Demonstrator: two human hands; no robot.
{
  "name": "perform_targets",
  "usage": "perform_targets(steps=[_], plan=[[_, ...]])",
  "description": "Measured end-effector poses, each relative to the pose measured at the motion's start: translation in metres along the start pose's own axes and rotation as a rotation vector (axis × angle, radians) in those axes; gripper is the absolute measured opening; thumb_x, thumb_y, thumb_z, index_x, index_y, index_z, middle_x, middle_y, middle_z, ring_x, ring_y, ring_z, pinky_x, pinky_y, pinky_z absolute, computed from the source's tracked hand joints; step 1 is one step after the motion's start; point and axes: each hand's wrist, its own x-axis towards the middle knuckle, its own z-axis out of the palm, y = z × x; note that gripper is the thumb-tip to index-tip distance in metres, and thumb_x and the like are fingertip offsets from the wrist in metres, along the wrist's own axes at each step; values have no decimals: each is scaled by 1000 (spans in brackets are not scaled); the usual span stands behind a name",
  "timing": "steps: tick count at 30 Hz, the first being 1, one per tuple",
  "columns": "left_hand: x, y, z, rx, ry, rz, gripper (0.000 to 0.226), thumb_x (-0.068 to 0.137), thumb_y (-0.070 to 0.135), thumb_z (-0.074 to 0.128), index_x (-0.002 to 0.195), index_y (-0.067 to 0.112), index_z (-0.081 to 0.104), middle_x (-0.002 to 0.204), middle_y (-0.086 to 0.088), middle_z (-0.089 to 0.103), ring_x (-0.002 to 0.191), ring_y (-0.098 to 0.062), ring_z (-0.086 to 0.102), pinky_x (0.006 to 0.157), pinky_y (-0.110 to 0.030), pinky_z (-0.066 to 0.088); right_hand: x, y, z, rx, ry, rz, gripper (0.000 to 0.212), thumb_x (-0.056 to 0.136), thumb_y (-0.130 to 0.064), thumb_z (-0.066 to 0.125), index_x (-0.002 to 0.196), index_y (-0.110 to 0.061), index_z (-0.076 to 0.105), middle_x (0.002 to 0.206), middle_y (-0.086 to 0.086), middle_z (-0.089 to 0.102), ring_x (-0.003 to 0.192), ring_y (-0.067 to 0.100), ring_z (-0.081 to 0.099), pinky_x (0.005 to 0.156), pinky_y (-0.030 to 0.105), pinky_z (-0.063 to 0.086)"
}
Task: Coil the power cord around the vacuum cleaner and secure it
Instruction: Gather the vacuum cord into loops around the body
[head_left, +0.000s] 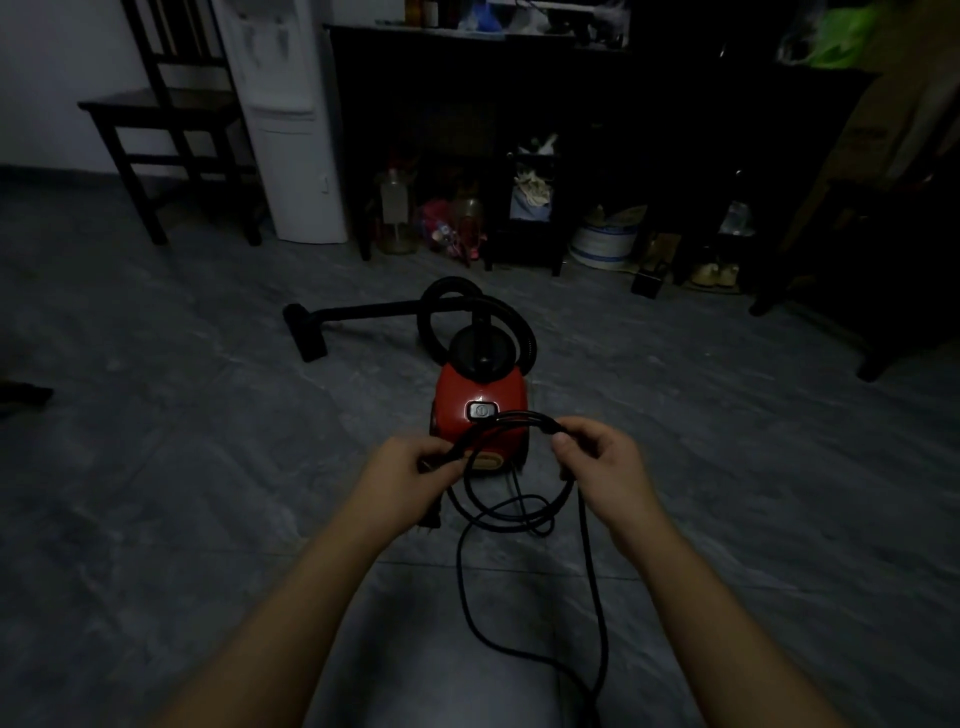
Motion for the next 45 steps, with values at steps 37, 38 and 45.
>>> perform_targets(steps=[37, 38, 45], plan=[[2, 6, -8, -55, 114, 91, 12, 85, 22, 73, 92, 31, 69, 79, -7, 71, 50, -2, 54, 53, -26, 47, 4, 0, -7, -157, 49, -188, 23, 94, -11, 62, 94, -33, 69, 87, -13, 72, 80, -2, 67, 75, 18, 52], [2, 7, -7, -54, 115, 93, 11, 85, 22, 73, 91, 31, 69, 78, -7, 71, 51, -3, 54, 53, -27, 47, 3, 0, -7, -147, 66, -192, 23, 94, -11, 62, 94, -33, 69, 87, -12, 72, 80, -2, 67, 73, 16, 52], [-1, 3, -3, 41, 53, 107, 15, 86, 19, 71, 89, 34, 70, 77, 3, 72, 73, -10, 69, 71, -33, 56, 1, 0, -1, -166, -23, -139, 18, 96, -9, 58, 99, -19, 73, 79, -14, 69, 75, -10, 64, 68, 10, 48]])
